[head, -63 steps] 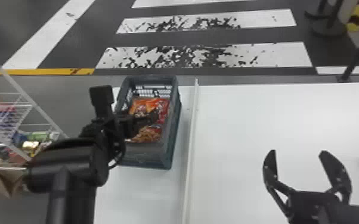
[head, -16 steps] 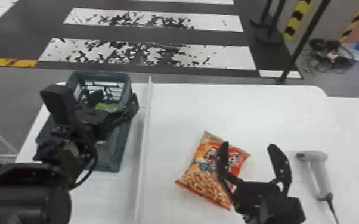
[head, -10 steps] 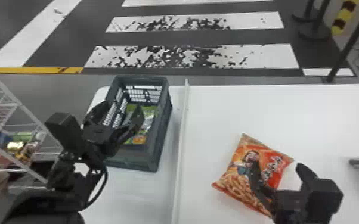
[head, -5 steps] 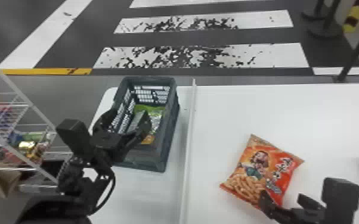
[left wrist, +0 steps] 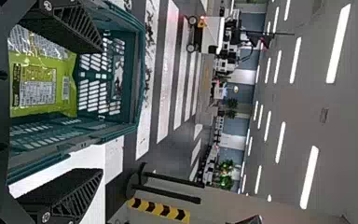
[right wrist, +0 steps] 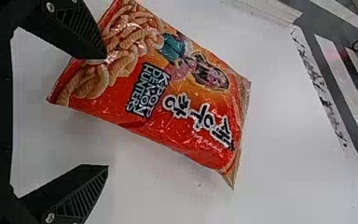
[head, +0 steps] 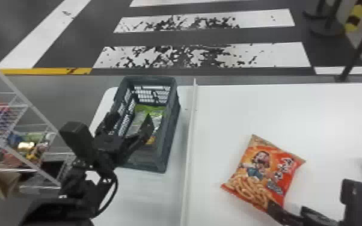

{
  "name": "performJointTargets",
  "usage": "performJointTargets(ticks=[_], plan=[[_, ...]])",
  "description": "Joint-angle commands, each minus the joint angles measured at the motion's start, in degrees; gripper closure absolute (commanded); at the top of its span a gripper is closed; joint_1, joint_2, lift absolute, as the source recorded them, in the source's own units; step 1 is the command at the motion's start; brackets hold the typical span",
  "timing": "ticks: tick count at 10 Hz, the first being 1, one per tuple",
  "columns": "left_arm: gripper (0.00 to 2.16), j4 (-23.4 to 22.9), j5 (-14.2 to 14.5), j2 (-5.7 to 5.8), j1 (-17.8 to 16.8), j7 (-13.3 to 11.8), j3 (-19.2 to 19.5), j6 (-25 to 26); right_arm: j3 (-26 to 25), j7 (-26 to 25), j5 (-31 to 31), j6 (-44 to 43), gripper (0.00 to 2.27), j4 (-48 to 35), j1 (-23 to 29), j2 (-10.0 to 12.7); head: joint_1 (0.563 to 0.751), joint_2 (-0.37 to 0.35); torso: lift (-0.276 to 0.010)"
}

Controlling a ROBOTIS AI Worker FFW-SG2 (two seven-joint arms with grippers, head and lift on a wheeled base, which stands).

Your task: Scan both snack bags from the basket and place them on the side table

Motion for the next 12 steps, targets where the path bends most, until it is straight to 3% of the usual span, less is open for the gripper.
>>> performJointTargets(ticks=[1, 5, 7, 8, 9, 10, 12], plan=[[0.09, 0.55, -0.06, 0.00, -0.17, 0.00, -0.25, 0.00, -1.99, 1.67, -2.96, 3.29, 0.09, 0.87, -1.17, 0.05, 0.695, 0.159, -0.075], [0.10, 1.25, 0.03, 0.00, -0.08, -0.44, -0.34, -0.17, -2.69, 5.36, -4.89, 6.11, 0.10, 4.38, -3.81, 0.05, 0.695, 0.176, -0.075], [0.10, 1.60, 0.03, 0.00, 0.00, -0.44, -0.42, -0.17, -3.04, 7.38, -5.94, 6.28, 0.34, 6.40, -5.66, 0.05, 0.695, 0.188, -0.075], [0.10, 1.60, 0.03, 0.08, 0.27, -0.44, -0.34, -0.35, -3.39, 8.96, -6.30, 6.28, 0.77, 7.19, -6.27, 0.05, 0.695, 0.194, -0.075], [0.10, 1.69, 0.03, 0.08, 0.44, -0.44, -0.34, -0.53, -3.92, 10.54, -6.38, 6.28, 1.75, 7.63, -6.71, 0.05, 0.695, 0.198, -0.075], [0.10, 1.69, 0.03, 0.08, 0.62, -0.44, -0.34, -0.53, -4.36, 10.63, -6.38, 6.63, 2.26, 7.63, -6.80, 0.05, 0.695, 0.201, -0.075], [0.10, 1.86, 0.03, 0.08, 0.62, -0.44, -0.34, -0.70, -4.71, 11.25, -6.47, 6.81, 2.26, 7.63, -6.71, 0.05, 0.695, 0.197, -0.075]])
